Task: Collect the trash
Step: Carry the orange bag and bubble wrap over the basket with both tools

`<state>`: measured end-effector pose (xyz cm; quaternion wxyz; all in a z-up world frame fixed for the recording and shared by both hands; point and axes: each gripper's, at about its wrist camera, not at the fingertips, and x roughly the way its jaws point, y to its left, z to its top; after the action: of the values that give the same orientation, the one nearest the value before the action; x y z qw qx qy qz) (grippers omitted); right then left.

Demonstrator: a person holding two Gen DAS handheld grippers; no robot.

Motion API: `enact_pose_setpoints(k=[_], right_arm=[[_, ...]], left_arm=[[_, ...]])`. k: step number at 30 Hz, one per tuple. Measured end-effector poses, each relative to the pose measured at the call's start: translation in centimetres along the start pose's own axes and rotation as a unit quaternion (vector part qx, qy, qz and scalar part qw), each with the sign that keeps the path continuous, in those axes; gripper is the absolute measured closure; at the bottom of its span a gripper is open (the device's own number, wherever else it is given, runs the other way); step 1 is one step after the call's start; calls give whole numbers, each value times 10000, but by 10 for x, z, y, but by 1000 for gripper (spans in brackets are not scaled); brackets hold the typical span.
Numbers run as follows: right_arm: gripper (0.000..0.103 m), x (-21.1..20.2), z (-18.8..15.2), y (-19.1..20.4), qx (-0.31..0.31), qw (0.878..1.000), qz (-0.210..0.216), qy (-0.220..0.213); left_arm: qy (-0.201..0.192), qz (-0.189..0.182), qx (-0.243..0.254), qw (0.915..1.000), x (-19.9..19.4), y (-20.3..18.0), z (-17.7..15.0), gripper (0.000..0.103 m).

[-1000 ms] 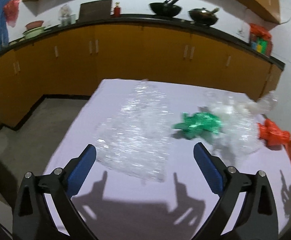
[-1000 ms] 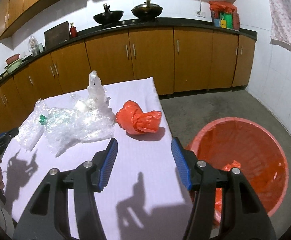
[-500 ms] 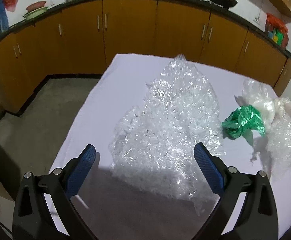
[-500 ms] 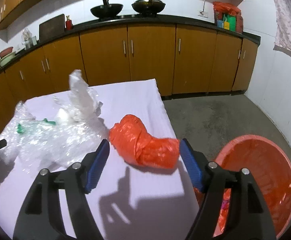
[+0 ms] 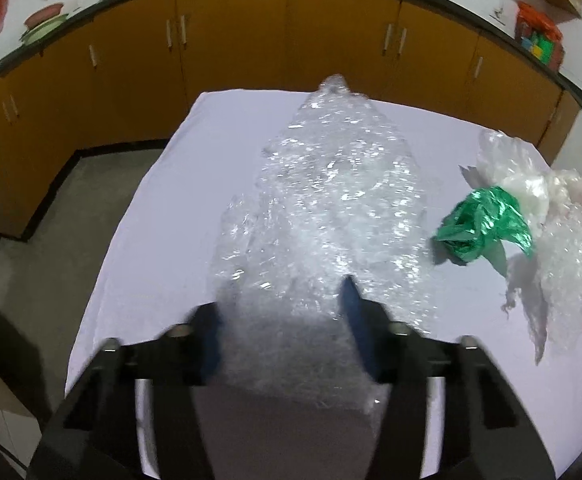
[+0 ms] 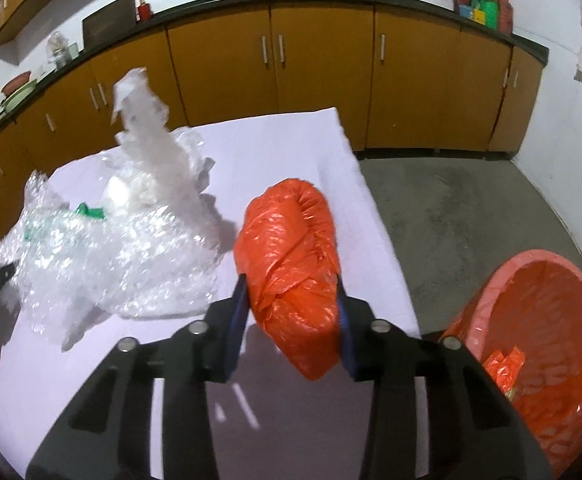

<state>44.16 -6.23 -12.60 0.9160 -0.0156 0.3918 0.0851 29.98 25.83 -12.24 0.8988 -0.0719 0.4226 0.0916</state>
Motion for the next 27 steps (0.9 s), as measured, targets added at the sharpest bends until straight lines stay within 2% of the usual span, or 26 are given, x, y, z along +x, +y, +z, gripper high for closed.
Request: enact_pose_setpoints(k=[2, 4, 6, 18, 27], right_arm=[[74, -4, -4, 3, 0, 10000, 75, -4], [75, -7, -7, 4, 26, 9999, 131, -18], [76, -14, -10, 4, 64, 9998, 190, -42], [76, -84, -27, 4, 117, 9981, 481, -371], [76, -136, -40, -7, 213, 9959, 563, -672]], left_arm=[[-32, -60, 18, 10000, -3, -3, -1, 81], [-112, -75, 34, 9999, -8, -5, -3, 91], [-223, -105, 33, 9997, -16, -6, -4, 94], [-995, -455, 25, 9940, -92, -21, -8, 95], [-1545, -972, 132, 9831, -151, -51, -6, 96]])
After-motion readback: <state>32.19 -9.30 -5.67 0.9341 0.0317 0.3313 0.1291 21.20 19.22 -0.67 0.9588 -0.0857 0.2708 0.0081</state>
